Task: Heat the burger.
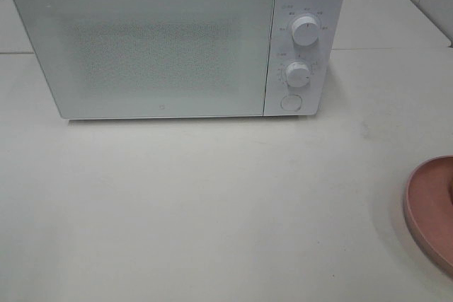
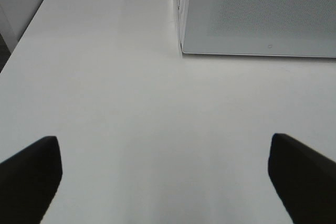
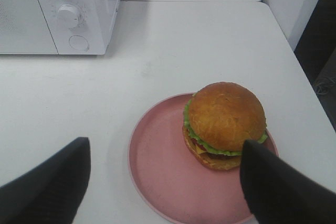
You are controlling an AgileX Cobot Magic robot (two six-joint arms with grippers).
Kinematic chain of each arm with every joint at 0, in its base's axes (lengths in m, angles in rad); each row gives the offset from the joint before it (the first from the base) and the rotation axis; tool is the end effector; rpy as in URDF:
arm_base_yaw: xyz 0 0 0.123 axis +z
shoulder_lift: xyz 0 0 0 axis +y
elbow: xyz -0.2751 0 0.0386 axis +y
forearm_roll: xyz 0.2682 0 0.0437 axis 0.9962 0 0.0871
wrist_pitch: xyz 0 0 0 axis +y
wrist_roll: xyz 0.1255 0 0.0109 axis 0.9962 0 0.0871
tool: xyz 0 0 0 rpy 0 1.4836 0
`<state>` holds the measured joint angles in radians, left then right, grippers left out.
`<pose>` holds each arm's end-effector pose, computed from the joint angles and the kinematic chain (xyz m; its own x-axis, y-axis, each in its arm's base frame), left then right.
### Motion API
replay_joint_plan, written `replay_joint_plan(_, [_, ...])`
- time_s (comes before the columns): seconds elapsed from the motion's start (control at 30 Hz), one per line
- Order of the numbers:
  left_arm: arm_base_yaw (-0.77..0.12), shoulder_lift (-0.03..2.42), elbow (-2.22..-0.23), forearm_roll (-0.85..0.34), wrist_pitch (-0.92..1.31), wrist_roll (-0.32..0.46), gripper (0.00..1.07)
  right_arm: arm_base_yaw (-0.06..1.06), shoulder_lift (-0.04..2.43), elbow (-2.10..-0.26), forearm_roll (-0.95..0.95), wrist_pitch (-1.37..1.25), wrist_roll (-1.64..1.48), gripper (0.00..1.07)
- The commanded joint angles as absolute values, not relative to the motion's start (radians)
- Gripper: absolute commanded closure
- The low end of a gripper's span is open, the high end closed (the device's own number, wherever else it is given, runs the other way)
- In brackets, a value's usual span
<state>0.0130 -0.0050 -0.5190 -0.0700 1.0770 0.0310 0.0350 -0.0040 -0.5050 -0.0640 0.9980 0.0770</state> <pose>0.0475 -0.0071 0.2758 -0.4483 -0.0080 -0.8939 0.0411 0.9987 -0.0296 0.0536 -0.0049 0.2802 -0.3890 0.0286 -0.9208 0.0310 0.9994 0.0180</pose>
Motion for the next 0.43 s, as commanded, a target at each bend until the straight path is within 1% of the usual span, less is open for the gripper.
replay_joint_plan(0.03, [0.012,-0.028,-0.515,-0.071,1.067,0.026,0.06,0.030,-0.022,-0.503,-0.063,0.998,0.068,0.31])
replay_joint_plan(0.43, [0.012,-0.028,-0.515,-0.071,1.067,0.026,0.06,0.030,-0.022,-0.503,-0.063,0.998,0.068,0.31])
